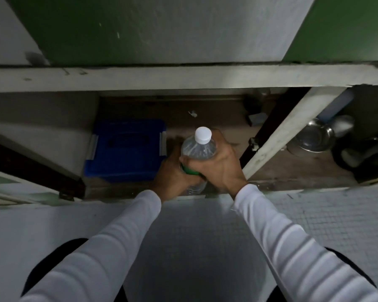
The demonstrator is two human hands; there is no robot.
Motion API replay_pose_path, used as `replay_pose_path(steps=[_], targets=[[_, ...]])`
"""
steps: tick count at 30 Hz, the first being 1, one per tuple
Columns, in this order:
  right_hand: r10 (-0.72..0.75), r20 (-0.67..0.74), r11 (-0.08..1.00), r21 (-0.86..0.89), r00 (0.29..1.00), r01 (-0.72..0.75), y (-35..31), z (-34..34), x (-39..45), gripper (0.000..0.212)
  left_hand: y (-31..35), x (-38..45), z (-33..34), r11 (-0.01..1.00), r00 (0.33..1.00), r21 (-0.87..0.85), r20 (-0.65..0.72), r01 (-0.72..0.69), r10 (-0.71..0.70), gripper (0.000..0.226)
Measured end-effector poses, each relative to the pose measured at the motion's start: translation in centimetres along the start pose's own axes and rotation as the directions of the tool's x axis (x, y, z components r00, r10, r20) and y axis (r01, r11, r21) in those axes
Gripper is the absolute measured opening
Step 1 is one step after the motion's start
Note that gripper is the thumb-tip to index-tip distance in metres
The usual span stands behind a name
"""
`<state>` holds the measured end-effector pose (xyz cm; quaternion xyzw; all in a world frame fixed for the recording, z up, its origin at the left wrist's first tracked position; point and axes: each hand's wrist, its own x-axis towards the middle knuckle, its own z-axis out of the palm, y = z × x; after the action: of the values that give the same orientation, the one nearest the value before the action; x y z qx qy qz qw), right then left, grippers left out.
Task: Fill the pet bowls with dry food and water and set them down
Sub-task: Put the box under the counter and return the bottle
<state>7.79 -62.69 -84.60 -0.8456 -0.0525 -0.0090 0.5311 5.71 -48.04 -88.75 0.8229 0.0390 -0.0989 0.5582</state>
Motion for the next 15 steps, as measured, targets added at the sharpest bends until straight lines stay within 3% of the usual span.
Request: replay_pose_path(steps=[11,15], targets=[[0.018,0.026,0.999,0.032,1.000,-0.018,2.1,0.9,5.3,0.075,-1.2,5.7,-0.3,0.994,0.997,-0.080,-0.008,-0.080,0.080,0.097],[0.021,0.027,0.999,0.038,0.999,-0.022,2.8,1.5,6.8,0.066,-1.5,7.1,-0.4,0.992,0.996,-0.092,0.008,-0.089,0.090,0.099]])
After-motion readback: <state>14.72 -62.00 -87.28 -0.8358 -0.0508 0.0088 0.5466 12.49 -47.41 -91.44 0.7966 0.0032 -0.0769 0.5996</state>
